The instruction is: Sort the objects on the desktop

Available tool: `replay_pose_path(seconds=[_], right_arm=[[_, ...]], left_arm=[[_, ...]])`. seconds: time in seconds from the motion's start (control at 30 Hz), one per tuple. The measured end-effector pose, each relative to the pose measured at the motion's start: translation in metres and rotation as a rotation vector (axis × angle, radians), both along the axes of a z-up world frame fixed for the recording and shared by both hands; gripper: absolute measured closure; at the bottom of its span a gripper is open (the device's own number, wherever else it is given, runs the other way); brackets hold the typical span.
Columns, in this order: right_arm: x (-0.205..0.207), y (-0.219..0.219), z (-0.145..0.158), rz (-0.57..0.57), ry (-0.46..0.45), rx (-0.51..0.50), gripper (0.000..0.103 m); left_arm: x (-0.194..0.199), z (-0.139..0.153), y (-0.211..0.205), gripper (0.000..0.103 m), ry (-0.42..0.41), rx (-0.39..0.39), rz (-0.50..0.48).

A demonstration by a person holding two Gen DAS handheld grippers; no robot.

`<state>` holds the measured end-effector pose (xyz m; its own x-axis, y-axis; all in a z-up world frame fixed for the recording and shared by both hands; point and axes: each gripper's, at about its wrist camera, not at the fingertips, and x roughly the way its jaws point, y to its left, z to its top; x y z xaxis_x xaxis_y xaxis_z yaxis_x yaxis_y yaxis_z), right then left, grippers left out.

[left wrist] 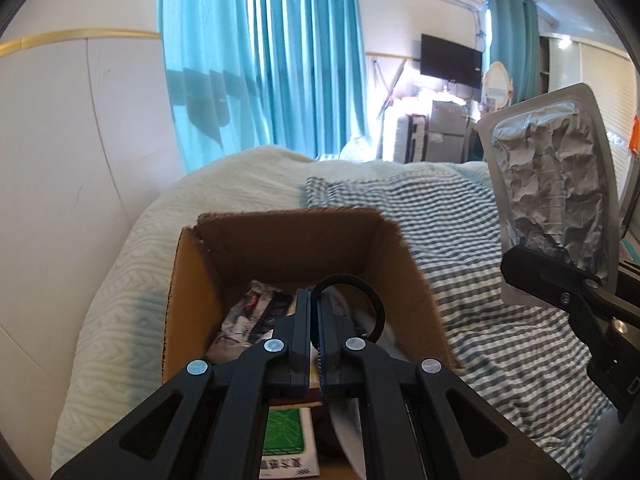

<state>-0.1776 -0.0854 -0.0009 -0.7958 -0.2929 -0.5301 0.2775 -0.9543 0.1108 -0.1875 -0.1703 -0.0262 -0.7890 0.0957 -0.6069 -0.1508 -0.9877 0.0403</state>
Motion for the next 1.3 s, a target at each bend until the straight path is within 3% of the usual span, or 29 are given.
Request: replay_pose_path(seconds=[0.43,0.57,0.7,0.73,0.8,0.83,0.87,0.93,1.17,1.3], right_arm=[[-0.045,-0.032,-0.064,0.075,-0.146,0.03,0.096],[-0.054,-0.033,-0.077,0.075,-0.176,0.045,0.095],[-0.054,-0.03,-0.083,0.071,-0.177,0.052,0.095],[-0.053,-0.028,-0.083,0.067,-0.174,0.052,0.09],[-0.052,-0.027,-0.08,0.059,-0.165,0.045,0.069],[-0.05,-0.024,-0.078,0.051,-0.156,0.036,0.053],[-0.047,-0.021,-0.074,0.042,-0.144,0.028,0.047],[-0.039,-0.014,-0.063,0.013,-0.11,0.031,0.046],[-0.009,0.025,-0.018,-0.108,-0.015,-0.031,0.016],[0.009,0.041,0.008,-0.155,0.04,-0.033,0.0]], left_arm=[[-0.049,-0.057,-0.025,0.101,-0.133,-0.005,0.097],[-0.055,-0.063,-0.028,0.101,-0.156,-0.002,0.114],[-0.059,-0.065,-0.029,0.094,-0.173,-0.016,0.136],[-0.059,-0.065,-0.03,0.088,-0.176,-0.017,0.141],[-0.057,-0.063,-0.03,0.066,-0.177,-0.014,0.147],[-0.055,-0.062,-0.03,0.042,-0.174,-0.01,0.148],[-0.054,-0.06,-0.03,0.026,-0.169,-0.009,0.155],[-0.047,-0.05,-0.03,0.022,-0.137,-0.013,0.178],[-0.02,-0.007,-0.024,0.0,-0.045,-0.001,0.213],[-0.001,0.02,-0.015,0.0,0.005,0.003,0.215]])
